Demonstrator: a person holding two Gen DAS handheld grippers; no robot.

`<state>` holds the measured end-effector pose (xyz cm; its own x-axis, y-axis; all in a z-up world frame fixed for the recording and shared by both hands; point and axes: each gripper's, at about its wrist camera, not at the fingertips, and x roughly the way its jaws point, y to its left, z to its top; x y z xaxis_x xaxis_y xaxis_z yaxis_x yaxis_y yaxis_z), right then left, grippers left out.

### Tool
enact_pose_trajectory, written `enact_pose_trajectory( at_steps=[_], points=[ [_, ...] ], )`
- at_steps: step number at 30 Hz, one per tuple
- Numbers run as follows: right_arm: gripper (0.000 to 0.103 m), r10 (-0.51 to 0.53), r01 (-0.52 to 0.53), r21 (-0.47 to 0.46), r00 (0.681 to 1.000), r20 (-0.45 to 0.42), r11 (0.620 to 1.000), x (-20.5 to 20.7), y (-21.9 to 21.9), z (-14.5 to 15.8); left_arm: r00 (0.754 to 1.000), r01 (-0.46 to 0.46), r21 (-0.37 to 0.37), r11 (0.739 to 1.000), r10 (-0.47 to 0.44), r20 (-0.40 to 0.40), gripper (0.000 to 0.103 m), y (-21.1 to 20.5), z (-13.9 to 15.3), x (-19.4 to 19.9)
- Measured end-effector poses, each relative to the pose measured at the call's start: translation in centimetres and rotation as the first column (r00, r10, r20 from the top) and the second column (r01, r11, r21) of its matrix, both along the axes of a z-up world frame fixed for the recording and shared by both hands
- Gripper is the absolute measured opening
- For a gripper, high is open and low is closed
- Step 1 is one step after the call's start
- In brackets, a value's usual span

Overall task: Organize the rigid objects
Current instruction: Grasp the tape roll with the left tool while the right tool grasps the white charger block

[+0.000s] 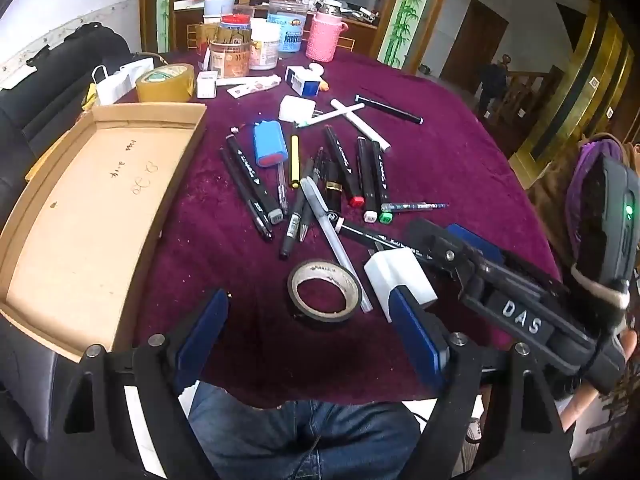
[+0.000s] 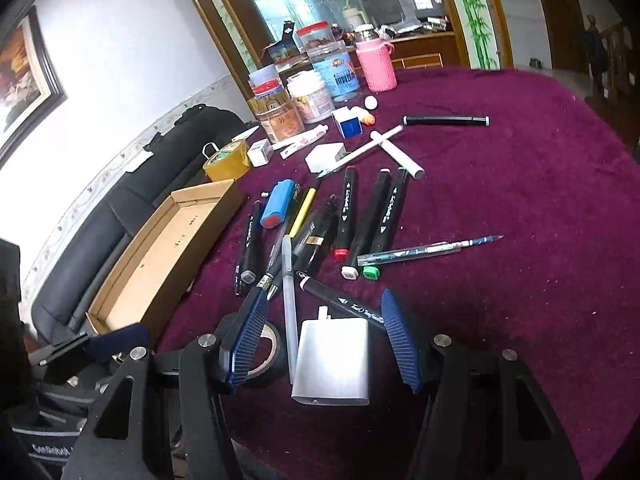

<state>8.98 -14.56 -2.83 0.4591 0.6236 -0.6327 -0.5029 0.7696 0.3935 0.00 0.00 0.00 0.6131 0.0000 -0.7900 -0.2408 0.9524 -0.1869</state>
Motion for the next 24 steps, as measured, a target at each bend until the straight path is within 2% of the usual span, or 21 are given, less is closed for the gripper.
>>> enact_pose_trajectory(
  at_steps=[6, 10, 17, 24],
  points=[
    [0.054, -0.002, 0.002, -0.010, 1.000, 0.003, 1.000, -0.1, -0.3, -0.1, 1.000, 0.008, -0.001, 1.000, -0.008, 0.020, 0.083, 0.7, 0.0, 0.1],
    [0.054, -0.002, 0.002, -0.007, 1.000, -0.003, 1.000, 0.4, 0.2, -0.2, 1.000, -0.013, 0.031, 0.999, 0.013, 0.026, 0.083, 0.5, 1.0, 0.2],
    [0.054, 0.039, -0.039, -0.025, 0.999, 0.022, 0.999, -0.3, 1.2, -0.3, 1.000, -0.018, 0.013, 1.000, 0.017, 0.021, 0.083, 1.2, -0.1, 1.1],
    [0.054, 0.013, -0.012, -0.021, 0.999, 0.044, 1.000, -0.4, 0.2, 0.0, 0.999, -0.014, -0.006, 1.000, 0.014, 0.040, 0.083, 2.8, 0.2, 1.6]
  ],
)
